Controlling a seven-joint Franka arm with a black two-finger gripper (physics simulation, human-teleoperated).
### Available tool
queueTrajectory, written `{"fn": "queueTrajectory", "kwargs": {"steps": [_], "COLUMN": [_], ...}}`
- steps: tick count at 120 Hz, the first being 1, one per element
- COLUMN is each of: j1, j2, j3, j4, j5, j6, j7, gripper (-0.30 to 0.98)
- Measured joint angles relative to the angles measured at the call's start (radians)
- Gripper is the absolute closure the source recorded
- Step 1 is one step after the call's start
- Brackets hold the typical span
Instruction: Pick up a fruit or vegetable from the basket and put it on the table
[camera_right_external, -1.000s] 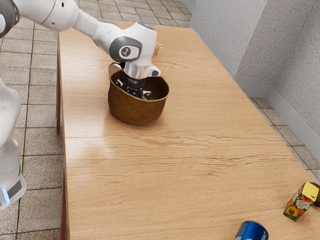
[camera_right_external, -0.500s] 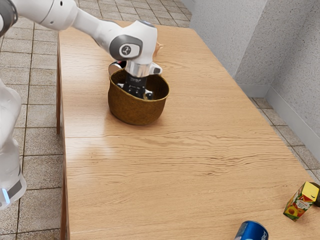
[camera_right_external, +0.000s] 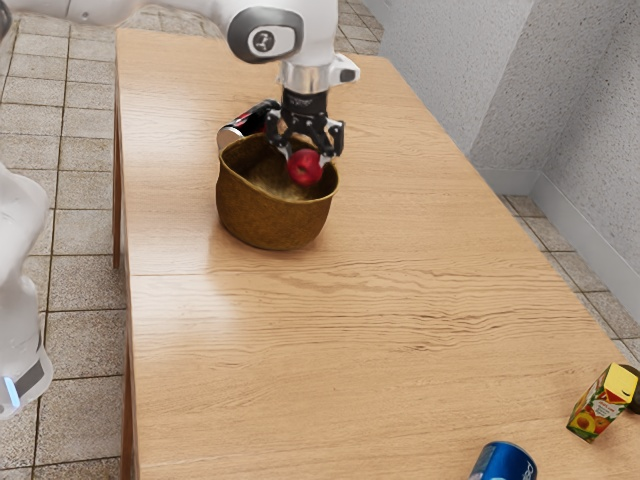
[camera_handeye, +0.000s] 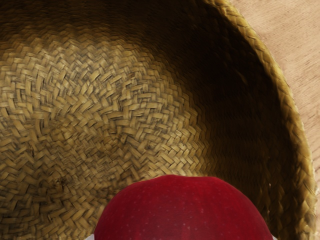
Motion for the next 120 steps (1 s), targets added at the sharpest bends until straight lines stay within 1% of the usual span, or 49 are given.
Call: {"fn": "queueTrajectory", "kwargs": {"steps": [8, 18, 24, 32, 38, 50, 59, 64, 69, 74, 81, 86, 94, 101, 110, 120], "j1": [-0.047, -0.155, -0.229, -0.310, -0.345, -0.415, -0.505, -0.534, -0.536, -0.512, -0.454, -0.407, -0.335, -0.292, -0.279, -0.307], "j2": [-0.019, -0.001, 0.047, 0.159, 0.246, 0.340, 0.364, 0.369, 0.371, 0.371, 0.373, 0.373, 0.373, 0.373, 0.373, 0.372], "j3": [-0.006, -0.015, -0.018, -0.022, -0.063, -0.158, -0.178, -0.182, -0.183, -0.183, -0.181, -0.180, -0.178, -0.177, -0.177, -0.173], "j4": [0.073, 0.225, 0.334, 0.481, 0.570, 0.627, 0.630, 0.630, 0.631, 0.631, 0.630, 0.630, 0.629, 0.629, 0.627, 0.622], "j5": [0.028, 0.075, 0.108, 0.143, 0.159, 0.174, 0.170, 0.168, 0.166, 0.165, 0.157, 0.148, 0.135, 0.126, 0.119, 0.116], "j6": [-0.042, -0.111, -0.147, -0.184, -0.205, -0.232, -0.244, -0.249, -0.253, -0.255, -0.258, -0.258, -0.259, -0.260, -0.260, -0.261], "j7": [-0.002, 0.008, 0.022, 0.049, 0.072, 0.112, 0.138, 0.151, 0.164, 0.175, 0.191, 0.202, 0.218, 0.230, 0.245, 0.259], "gripper": [0.52, 0.52, 0.52, 0.51, 0.51, 0.52, 0.53, 0.53, 0.52, 0.52, 0.35, 0.27, 0.18, 0.12, 0.07, 0.04]}}
